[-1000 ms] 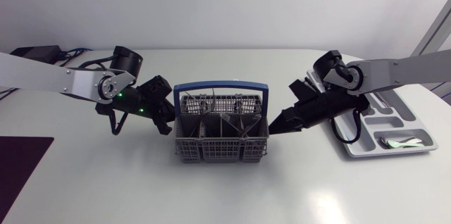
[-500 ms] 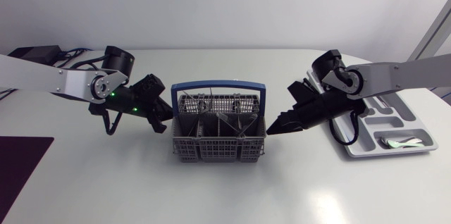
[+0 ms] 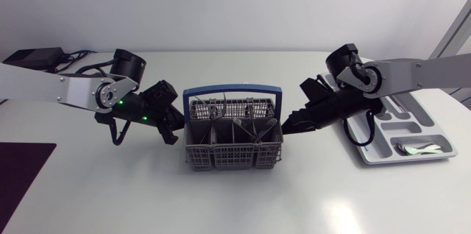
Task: Sort the cutlery from the basket into the organizer compartments.
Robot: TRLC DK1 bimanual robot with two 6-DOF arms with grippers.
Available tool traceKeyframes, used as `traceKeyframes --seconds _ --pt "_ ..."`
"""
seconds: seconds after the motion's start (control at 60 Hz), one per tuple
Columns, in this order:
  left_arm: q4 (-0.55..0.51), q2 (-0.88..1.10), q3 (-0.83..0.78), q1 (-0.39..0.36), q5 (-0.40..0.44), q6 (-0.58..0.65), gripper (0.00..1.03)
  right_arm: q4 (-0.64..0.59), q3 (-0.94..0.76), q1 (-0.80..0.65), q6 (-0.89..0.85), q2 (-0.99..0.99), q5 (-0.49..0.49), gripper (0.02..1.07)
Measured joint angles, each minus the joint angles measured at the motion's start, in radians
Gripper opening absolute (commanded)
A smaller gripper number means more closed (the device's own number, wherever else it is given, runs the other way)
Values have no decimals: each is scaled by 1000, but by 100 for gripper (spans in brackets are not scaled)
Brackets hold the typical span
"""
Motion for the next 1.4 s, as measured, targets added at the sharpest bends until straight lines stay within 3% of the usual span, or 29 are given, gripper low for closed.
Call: traceKeyframes --seconds 0.533,0.867,0.95,1.033,1.117,1.25,1.4 --pt "3 27 32 1 -6 -9 12 21 42 -18 1 35 28 8" --pt "3 -130 -62 32 12 -12 12 106 -108 -25 0 -166 133 9" --pt "-3 -225 -108 34 12 -24 12 112 -151 -24 -1 -248 158 25" --pt "-45 -310 -127 35 12 -32 12 113 -182 -24 -5 -313 177 26" --pt "-85 -385 -140 35 13 -35 12 114 -204 -24 -15 -364 184 34" --pt "-138 -473 -161 27 12 -39 12 113 -240 -24 -39 -443 192 35" --pt "-179 -543 -184 -15 -11 -55 12 112 -272 -13 -57 -527 215 50"
